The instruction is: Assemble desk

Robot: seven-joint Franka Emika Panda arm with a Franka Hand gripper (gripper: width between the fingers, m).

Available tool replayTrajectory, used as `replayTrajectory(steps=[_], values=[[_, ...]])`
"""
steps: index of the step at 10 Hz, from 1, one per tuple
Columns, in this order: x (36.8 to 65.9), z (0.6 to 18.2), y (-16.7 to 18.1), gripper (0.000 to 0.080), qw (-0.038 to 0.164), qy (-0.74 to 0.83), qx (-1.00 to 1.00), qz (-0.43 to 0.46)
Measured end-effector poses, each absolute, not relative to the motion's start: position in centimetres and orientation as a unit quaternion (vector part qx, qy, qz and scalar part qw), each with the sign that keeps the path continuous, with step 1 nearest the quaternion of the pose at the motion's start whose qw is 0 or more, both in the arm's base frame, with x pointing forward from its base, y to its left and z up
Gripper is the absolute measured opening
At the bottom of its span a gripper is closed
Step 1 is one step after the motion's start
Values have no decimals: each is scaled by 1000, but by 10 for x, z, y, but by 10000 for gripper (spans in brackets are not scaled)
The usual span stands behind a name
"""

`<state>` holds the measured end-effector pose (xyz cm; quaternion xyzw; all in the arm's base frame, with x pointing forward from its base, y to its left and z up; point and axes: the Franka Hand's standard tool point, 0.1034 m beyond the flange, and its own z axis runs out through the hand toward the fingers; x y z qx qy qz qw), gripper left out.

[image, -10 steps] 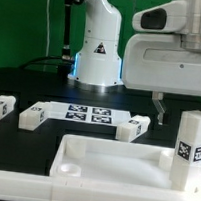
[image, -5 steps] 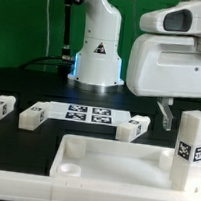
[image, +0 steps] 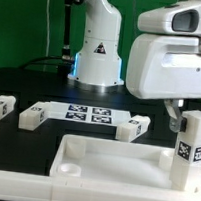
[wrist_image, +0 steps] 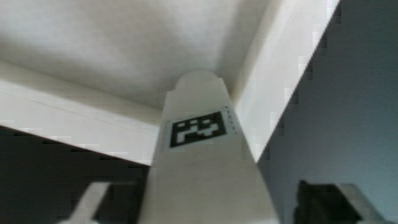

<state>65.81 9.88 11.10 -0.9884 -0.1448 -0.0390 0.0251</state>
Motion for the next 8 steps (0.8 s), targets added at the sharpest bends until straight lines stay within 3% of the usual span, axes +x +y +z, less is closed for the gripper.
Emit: replayTrajectory(steps=[1,4,8], values=[[658,111,98,285,25,-144,-988,-39],[658,111,98,289,25,-140,-989,-39],[658,111,96,291,41,117,-992,-30]])
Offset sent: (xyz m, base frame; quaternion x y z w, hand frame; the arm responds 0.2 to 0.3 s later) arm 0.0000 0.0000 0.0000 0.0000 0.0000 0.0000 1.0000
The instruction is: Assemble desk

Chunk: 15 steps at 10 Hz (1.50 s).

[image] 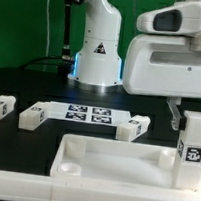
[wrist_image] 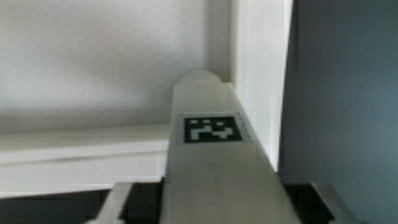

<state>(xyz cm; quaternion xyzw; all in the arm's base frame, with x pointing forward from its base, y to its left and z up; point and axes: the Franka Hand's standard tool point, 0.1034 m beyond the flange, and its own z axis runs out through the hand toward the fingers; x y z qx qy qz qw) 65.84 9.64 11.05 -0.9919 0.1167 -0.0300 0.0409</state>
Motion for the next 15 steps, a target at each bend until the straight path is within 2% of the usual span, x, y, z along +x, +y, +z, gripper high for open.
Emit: replayTrajectory(steps=[3,6,8,10,12,13,14,15], values=[[659,110,94,291,54,280,-958,-21],[658,109,97,291,57,405,-912,-12],[657,109,98,291,59,463,-884,-6],[657,109,98,291,59,454,-889,-7],[657,109,98,534,58,424,-904,-8],[657,109,98,534,57,386,-921,-10],[657,109,98,629,53,319,-946,-16],[657,110,99,643,51,257,-965,-20]])
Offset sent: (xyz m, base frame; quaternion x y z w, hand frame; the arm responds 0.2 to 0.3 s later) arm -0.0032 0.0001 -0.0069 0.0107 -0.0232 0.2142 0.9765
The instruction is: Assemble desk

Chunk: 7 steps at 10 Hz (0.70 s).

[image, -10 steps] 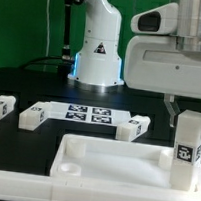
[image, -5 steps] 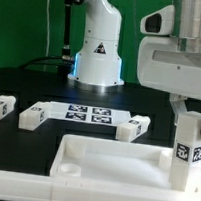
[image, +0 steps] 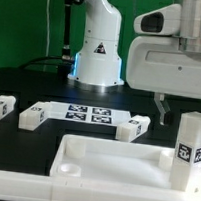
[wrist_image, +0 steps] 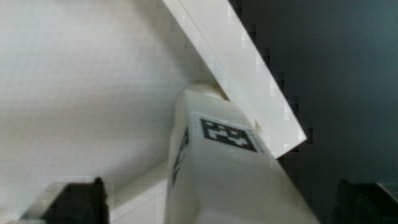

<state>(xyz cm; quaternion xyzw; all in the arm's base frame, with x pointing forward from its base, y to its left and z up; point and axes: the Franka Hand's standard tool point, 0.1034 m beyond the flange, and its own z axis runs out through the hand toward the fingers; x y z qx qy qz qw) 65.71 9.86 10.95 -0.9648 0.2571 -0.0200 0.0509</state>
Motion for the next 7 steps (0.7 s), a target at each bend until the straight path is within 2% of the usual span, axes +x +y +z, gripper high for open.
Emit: replayTrajectory(steps=[7], values=[[658,111,104,649,32,-68,-997,-36]])
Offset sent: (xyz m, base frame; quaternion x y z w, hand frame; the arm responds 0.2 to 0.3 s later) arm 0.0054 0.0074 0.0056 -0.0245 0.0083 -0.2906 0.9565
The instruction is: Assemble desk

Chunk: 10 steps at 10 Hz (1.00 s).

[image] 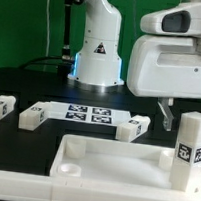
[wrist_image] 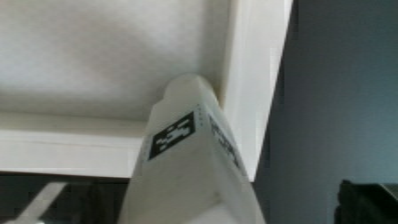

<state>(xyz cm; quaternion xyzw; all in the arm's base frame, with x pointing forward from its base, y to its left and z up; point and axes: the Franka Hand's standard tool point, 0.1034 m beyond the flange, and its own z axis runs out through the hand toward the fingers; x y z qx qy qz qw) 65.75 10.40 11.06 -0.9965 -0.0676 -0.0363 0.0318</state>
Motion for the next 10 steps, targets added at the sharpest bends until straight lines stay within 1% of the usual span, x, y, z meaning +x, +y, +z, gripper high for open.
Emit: replayTrajectory(steps=[1,5,6,7,8,9,10], values=[[658,111,103,649,26,-107,-993,-38],[658,110,98,649,21,-197,-979,-38],[658,110,98,560,21,-201,-979,-39],[658,110,98,424,21,-201,-979,-39],[658,110,98,424,21,-201,-979,-39],[658,110,98,288,22,-196,-980,-39],[658,110,98,288,22,-186,-982,-39]])
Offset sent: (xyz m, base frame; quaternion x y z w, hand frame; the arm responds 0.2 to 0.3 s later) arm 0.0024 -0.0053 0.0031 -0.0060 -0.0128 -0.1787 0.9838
